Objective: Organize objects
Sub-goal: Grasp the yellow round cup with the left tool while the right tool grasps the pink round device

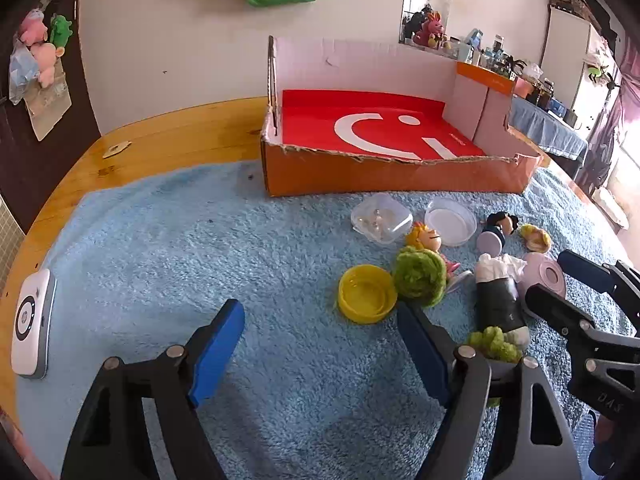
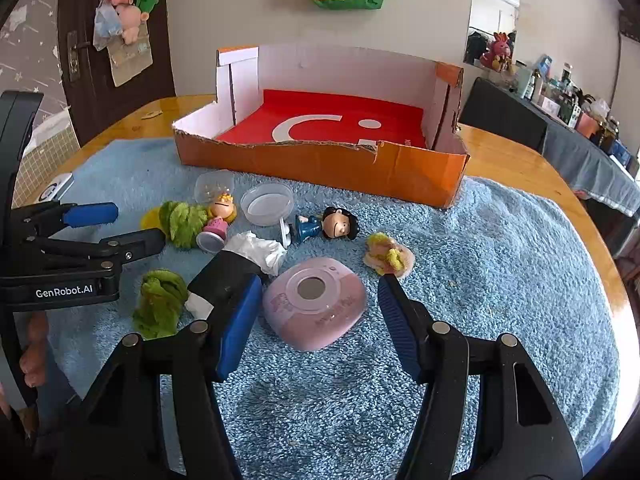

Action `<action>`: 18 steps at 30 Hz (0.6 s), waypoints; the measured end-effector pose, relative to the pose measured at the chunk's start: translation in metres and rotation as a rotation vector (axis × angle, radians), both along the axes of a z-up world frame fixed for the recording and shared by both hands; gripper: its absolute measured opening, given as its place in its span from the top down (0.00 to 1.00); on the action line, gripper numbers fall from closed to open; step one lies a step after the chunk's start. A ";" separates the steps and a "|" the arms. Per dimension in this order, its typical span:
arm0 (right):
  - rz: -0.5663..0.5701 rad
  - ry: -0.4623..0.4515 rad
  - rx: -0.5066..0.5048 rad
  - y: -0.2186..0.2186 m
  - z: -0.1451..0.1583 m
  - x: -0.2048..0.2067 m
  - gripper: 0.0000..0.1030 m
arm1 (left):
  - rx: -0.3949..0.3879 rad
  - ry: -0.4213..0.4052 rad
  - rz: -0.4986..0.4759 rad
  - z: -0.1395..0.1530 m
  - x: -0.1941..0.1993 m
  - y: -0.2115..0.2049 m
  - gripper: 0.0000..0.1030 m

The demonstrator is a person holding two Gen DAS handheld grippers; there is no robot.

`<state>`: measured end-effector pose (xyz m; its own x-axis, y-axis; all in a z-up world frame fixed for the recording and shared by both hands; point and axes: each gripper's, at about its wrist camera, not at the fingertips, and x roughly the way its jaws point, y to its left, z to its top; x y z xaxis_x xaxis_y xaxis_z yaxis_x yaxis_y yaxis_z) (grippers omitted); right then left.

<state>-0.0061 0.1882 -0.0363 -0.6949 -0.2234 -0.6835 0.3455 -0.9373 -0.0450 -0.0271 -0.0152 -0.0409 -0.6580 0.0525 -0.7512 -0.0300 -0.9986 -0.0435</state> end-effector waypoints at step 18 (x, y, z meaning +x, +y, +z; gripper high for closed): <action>0.012 -0.022 -0.023 -0.001 -0.002 -0.004 0.46 | -0.024 0.008 -0.020 -0.002 -0.014 0.012 0.46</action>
